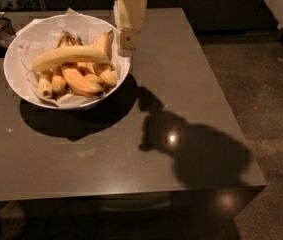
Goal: Pick banana from white bowl
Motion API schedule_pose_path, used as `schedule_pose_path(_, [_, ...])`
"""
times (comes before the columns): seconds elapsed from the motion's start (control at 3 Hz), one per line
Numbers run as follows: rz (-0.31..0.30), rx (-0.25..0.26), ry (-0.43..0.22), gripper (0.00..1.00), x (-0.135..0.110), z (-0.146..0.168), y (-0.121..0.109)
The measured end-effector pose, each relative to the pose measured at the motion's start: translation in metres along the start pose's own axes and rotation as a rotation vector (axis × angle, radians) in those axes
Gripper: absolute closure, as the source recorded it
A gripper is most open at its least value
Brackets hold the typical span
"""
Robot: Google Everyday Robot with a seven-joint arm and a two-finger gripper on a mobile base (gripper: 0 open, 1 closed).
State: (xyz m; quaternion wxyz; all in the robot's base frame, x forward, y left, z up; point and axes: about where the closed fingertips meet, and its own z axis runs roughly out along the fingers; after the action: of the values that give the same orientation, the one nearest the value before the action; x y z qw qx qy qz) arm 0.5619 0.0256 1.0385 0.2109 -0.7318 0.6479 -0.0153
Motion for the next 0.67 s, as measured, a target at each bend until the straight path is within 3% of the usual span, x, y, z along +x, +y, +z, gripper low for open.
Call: schedule_pose_path(0.67, [-0.014,-0.021,0.025,0.0,-0.021,0.027,-0.016])
